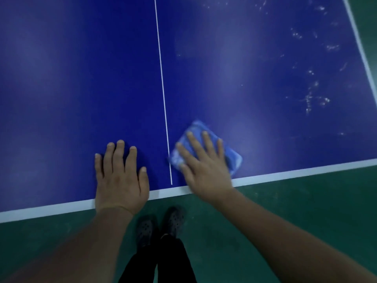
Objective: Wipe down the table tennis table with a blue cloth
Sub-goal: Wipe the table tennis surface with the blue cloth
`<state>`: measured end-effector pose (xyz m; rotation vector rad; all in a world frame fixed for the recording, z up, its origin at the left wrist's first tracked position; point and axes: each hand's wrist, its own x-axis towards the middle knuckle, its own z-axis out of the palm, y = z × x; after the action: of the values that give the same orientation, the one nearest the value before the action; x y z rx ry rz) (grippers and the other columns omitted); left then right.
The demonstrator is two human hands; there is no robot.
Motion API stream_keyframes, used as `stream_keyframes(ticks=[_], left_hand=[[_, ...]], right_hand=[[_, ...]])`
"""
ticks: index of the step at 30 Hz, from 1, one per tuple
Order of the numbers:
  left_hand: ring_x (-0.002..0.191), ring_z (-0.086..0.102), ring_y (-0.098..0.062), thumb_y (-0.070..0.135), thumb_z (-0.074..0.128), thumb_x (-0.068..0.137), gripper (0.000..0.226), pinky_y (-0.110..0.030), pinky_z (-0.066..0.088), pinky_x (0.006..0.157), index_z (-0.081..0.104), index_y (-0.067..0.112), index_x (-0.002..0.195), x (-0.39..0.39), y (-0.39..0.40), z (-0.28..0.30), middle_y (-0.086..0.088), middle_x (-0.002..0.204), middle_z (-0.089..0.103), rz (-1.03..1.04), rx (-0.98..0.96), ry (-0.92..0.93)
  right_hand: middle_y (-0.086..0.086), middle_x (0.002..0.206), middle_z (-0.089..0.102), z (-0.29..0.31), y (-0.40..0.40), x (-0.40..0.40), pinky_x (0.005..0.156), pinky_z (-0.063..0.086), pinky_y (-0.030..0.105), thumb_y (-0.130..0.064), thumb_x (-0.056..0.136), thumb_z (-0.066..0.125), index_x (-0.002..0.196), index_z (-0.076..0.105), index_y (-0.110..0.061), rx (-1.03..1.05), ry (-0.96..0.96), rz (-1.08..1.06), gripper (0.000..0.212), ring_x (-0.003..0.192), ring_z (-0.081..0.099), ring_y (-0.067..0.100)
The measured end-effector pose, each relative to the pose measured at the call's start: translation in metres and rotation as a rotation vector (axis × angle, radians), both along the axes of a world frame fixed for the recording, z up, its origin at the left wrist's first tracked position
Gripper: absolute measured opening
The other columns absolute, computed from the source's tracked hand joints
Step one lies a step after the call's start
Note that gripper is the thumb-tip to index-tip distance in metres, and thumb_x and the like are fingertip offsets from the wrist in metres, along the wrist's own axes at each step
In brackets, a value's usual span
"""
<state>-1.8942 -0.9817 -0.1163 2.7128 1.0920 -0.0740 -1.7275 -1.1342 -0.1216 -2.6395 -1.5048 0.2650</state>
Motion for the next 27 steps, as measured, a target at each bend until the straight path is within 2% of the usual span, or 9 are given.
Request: stream_keyframes(ticks=[2,5,9,11,15,17,21,24,27], left_hand=[[0.148,0.015,-0.035,0.042,0.025,0.096,0.063,-0.053,0.002,0.121,0.04,0.005,0.145,0.0,0.0,0.0,-0.02,0.155,0.029,-0.006,-0.002,0.016],[0.147,0.016,-0.037,0.042,0.025,0.096,0.064,-0.052,0.0,0.122,0.04,0.004,0.145,0.0,0.001,0.0,-0.021,0.154,0.029,-0.012,0.006,0.008],[0.147,0.017,-0.037,0.042,0.025,0.095,0.065,-0.055,0.004,0.121,0.04,0.003,0.145,0.0,0.0,0.0,-0.022,0.154,0.029,-0.016,0.005,0.003],[0.147,0.016,-0.037,0.043,0.025,0.095,0.065,-0.056,0.006,0.121,0.04,0.004,0.144,0.0,0.0,0.001,-0.022,0.154,0.029,-0.016,0.004,0.011],[0.147,0.018,-0.037,0.044,0.024,0.095,0.066,-0.056,0.007,0.121,0.043,0.003,0.143,0.001,-0.001,0.003,-0.022,0.154,0.032,0.001,0.012,0.014],[0.147,0.02,-0.035,0.045,0.023,0.095,0.067,-0.055,0.009,0.121,0.044,0.003,0.144,0.002,-0.002,0.003,-0.02,0.155,0.033,0.025,0.022,0.02],[0.145,0.027,-0.036,0.042,0.025,0.095,0.066,-0.057,0.015,0.119,0.047,0.001,0.142,0.006,-0.007,0.007,-0.021,0.153,0.037,0.06,0.066,0.03],[0.142,0.03,-0.039,0.038,0.029,0.092,0.064,-0.059,0.016,0.117,0.049,-0.003,0.138,0.017,-0.022,0.015,-0.023,0.15,0.039,0.182,0.092,-0.024],[0.14,0.033,-0.041,0.036,0.034,0.091,0.061,-0.059,0.017,0.117,0.051,-0.003,0.135,0.052,-0.059,0.021,-0.024,0.147,0.041,0.236,0.098,-0.134]], right_hand=[[0.002,0.163,0.024,0.005,-0.038,0.042,0.118,0.012,0.063,-0.05,0.1,0.025,0.152,0.036,-0.034,-0.069,-0.028,-0.195,0.055,0.15,0.017,0.037],[-0.001,0.167,0.008,0.013,-0.076,0.112,0.12,0.005,0.06,-0.055,0.098,0.01,0.156,0.02,-0.036,-0.172,-0.027,-0.638,0.062,0.153,0.003,0.031],[0.0,0.167,0.006,0.011,-0.044,0.116,0.118,0.002,0.065,-0.054,0.101,0.012,0.157,0.014,-0.037,-0.054,0.019,-1.02,0.059,0.152,0.001,0.033],[0.003,0.165,0.016,0.004,-0.005,0.075,0.117,0.004,0.065,-0.049,0.102,0.021,0.155,0.025,-0.033,-0.016,-0.032,-0.827,0.056,0.151,0.011,0.037],[0.002,0.161,0.031,0.003,-0.017,0.037,0.118,0.01,0.061,-0.046,0.102,0.029,0.149,0.041,-0.032,-0.025,-0.05,-0.114,0.051,0.149,0.021,0.037],[0.007,0.16,0.032,0.01,-0.059,0.092,0.114,0.02,0.066,-0.047,0.1,0.027,0.148,0.045,-0.027,-0.054,-0.095,-0.268,0.055,0.146,0.027,0.041],[0.0,0.167,0.007,0.019,-0.092,0.155,0.118,0.005,0.063,-0.053,0.099,0.013,0.157,0.02,-0.034,-0.124,0.008,-0.742,0.061,0.152,0.003,0.033],[0.003,0.165,0.02,0.008,-0.02,0.122,0.116,0.0,0.063,-0.046,0.101,0.027,0.154,0.031,-0.032,-0.029,-0.028,-0.487,0.055,0.15,0.013,0.039],[0.001,0.166,0.012,0.003,0.06,0.101,0.113,-0.019,0.058,-0.045,0.1,0.025,0.154,0.027,-0.033,0.046,0.033,-0.107,0.056,0.152,0.0,0.035]])
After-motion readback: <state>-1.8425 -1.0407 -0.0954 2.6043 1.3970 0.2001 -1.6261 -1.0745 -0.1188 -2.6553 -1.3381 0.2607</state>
